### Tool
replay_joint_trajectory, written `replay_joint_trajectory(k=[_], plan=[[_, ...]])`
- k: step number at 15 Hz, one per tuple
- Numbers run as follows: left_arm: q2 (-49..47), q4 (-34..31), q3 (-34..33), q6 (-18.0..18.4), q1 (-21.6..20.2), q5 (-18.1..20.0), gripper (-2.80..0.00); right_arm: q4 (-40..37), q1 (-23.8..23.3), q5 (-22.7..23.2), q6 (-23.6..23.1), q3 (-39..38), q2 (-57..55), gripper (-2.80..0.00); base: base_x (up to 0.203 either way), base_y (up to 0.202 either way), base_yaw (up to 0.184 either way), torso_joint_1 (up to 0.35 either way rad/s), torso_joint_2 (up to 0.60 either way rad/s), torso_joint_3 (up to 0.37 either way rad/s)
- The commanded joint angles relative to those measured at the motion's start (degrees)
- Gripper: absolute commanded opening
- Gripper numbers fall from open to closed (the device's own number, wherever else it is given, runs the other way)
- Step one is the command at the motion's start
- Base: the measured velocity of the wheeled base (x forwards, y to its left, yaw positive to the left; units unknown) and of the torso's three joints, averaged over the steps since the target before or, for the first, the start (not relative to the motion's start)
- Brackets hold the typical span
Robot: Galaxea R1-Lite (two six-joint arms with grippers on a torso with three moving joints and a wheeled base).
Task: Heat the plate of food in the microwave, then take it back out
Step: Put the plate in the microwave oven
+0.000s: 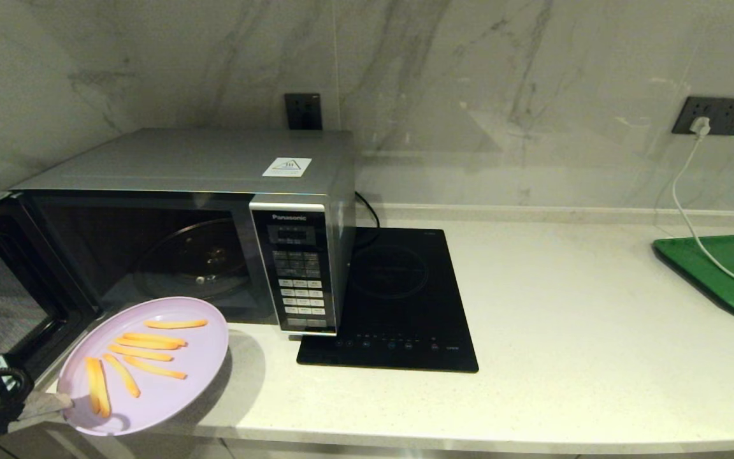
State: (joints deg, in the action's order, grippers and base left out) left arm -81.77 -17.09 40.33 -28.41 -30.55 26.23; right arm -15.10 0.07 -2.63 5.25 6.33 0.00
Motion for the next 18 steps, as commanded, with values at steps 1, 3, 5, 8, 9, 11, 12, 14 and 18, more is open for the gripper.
replay_joint_trajectory(k=[1, 3, 5, 8, 9, 11, 12, 14, 18], plan=[[-5.2, -0.1, 3.6, -7.1, -0.7, 0.1, -2.80, -0.1, 0.0, 0.0, 0.0, 0.0, 0.0, -2.80, 0.000, 0.000, 0.000, 0.000, 0.00, 0.000], [-7.0, 0.0, 5.4, -10.6, 0.5, 0.1, -2.80, -0.1, 0.0, 0.0, 0.0, 0.0, 0.0, -2.80, 0.000, 0.000, 0.000, 0.000, 0.00, 0.000], [-8.6, 0.2, 7.0, -15.0, 2.4, 0.0, -2.80, -0.1, 0.0, 0.0, 0.0, 0.0, 0.0, -2.80, 0.000, 0.000, 0.000, 0.000, 0.00, 0.000], [-10.0, 0.5, 10.4, -22.9, 5.3, -1.7, -2.80, -0.1, 0.0, 0.0, 0.0, 0.0, 0.0, -2.80, 0.000, 0.000, 0.000, 0.000, 0.00, 0.000], [-10.0, 0.7, 11.0, -24.1, 6.0, -2.0, -2.80, -0.1, 0.0, 0.0, 0.0, -0.1, 0.0, -2.80, 0.000, 0.000, 0.000, 0.000, 0.00, 0.000], [-10.6, 2.2, 12.6, -27.8, 7.5, -4.1, -2.80, -0.1, 0.0, 0.0, 0.0, 0.0, 0.0, -2.80, 0.000, 0.000, 0.000, 0.000, 0.00, 0.000], [-11.1, 3.5, 13.0, -28.9, 8.4, -6.8, -2.80, -0.1, 0.0, 0.0, 0.0, 0.0, 0.0, -2.80, 0.000, 0.000, 0.000, 0.000, 0.00, 0.000], [-11.6, 7.5, 13.2, -31.6, 11.4, -12.1, -2.80, -0.1, 0.0, 0.0, 0.0, 0.0, 0.0, -2.80, 0.000, 0.000, 0.000, 0.000, 0.00, 0.000], [-12.3, 11.4, 14.3, -38.2, 16.0, -17.0, -2.80, -0.1, 0.0, 0.0, 0.0, 0.0, 0.0, -2.80, 0.000, 0.000, 0.000, 0.000, 0.00, 0.000]])
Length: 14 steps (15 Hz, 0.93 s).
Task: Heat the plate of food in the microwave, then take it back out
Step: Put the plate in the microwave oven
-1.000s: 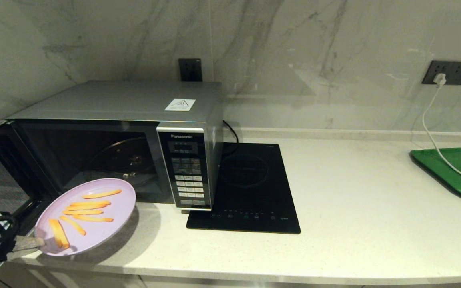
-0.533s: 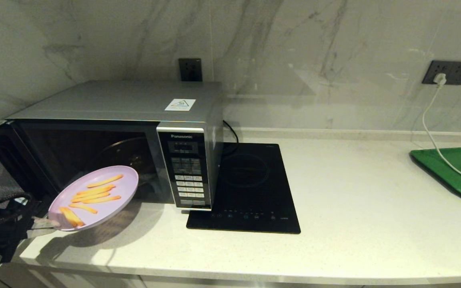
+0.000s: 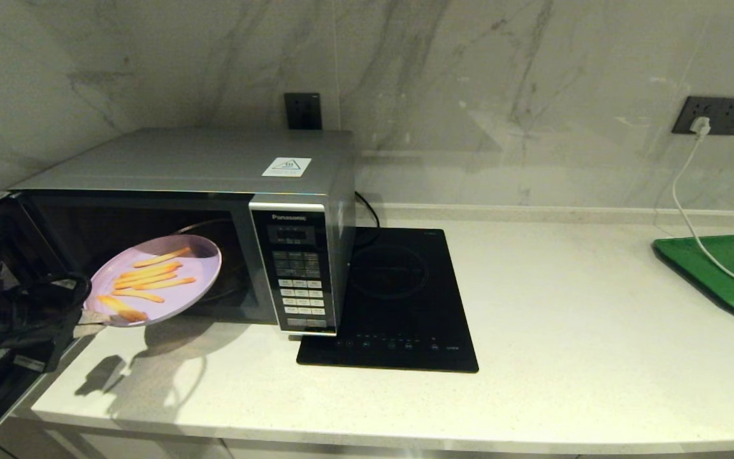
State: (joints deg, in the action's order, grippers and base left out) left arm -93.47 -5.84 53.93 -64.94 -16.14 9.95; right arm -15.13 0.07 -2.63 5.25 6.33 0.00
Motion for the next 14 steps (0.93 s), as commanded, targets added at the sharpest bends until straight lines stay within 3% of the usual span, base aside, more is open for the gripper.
replay_joint_trajectory(k=[1, 4, 14], plan=[[-1.1, 0.1, 1.5, -3.3, 2.5, -1.4, -2.80, -0.1, 0.0, 0.0, 0.0, 0.0, -0.1, -2.80, 0.000, 0.000, 0.000, 0.000, 0.00, 0.000], [-3.7, -0.1, 4.0, -5.0, 3.6, -3.5, -2.80, -0.1, 0.0, 0.0, 0.0, 0.0, 0.0, -2.80, 0.000, 0.000, 0.000, 0.000, 0.00, 0.000], [-12.3, -1.0, 11.4, -7.4, 6.9, -3.6, -2.80, -0.1, 0.0, 0.0, 0.0, 0.0, 0.0, -2.80, 0.000, 0.000, 0.000, 0.000, 0.00, 0.000]])
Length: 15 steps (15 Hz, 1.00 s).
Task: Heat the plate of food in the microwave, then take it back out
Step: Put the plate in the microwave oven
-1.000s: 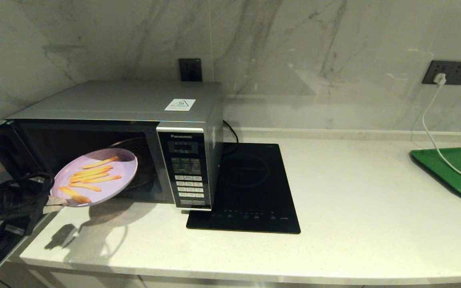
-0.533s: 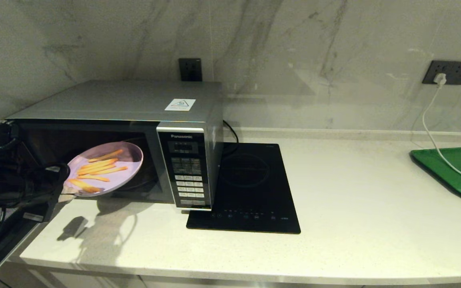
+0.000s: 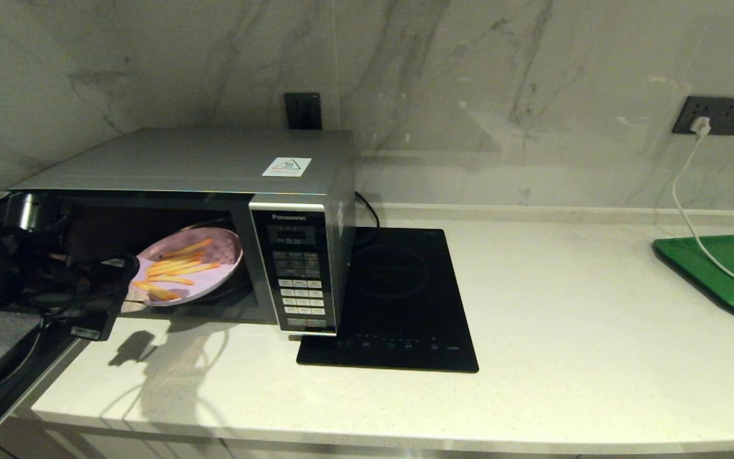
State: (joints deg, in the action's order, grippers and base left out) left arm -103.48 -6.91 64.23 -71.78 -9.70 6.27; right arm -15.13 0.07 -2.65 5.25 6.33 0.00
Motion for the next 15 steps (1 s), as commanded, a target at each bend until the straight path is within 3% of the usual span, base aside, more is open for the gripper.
replay_joint_trajectory(k=[1, 15], plan=[[-2.9, 0.1, 1.7, -0.6, 0.5, 0.0, -2.80, -0.1, 0.0, 0.0, 0.0, 0.0, 0.0, -2.80, 0.000, 0.000, 0.000, 0.000, 0.00, 0.000], [-8.8, 0.5, 8.2, -1.6, 0.6, 0.5, -2.80, -0.1, 0.0, 0.0, 0.0, 0.0, -0.1, -2.80, 0.000, 0.000, 0.000, 0.000, 0.00, 0.000]])
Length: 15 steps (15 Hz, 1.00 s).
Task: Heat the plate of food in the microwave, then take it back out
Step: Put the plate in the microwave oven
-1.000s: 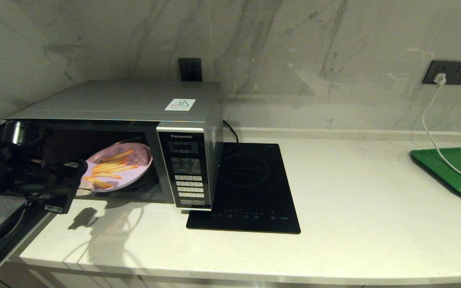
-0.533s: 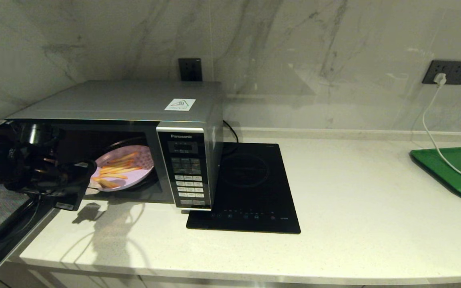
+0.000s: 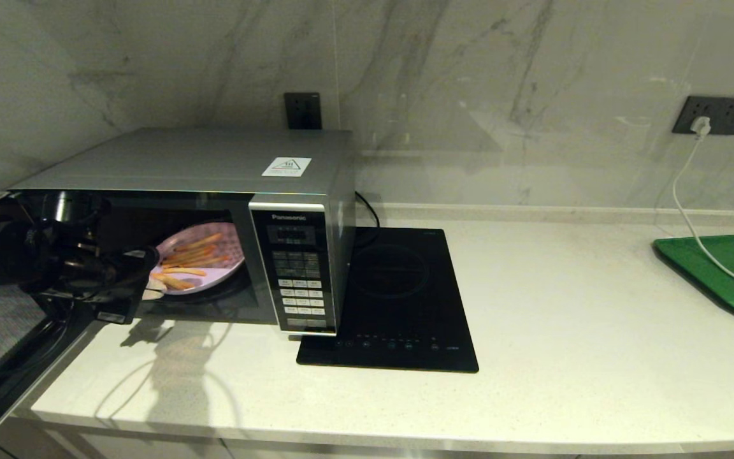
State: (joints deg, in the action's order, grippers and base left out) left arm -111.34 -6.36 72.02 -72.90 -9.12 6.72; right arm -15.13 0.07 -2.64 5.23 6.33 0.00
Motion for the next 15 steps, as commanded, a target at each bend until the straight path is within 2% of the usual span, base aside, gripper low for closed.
replay_joint_trajectory(k=[1, 15], plan=[[-1.4, -0.1, 0.8, -0.5, 0.0, 0.0, -2.80, -0.1, 0.0, 0.0, 0.0, 0.0, 0.0, -2.80, 0.000, 0.000, 0.000, 0.000, 0.00, 0.000], [-1.5, -0.2, 3.2, 0.2, 0.2, -0.1, -2.80, -0.1, 0.0, 0.0, 0.0, 0.0, 0.0, -2.80, 0.000, 0.000, 0.000, 0.000, 0.00, 0.000]])
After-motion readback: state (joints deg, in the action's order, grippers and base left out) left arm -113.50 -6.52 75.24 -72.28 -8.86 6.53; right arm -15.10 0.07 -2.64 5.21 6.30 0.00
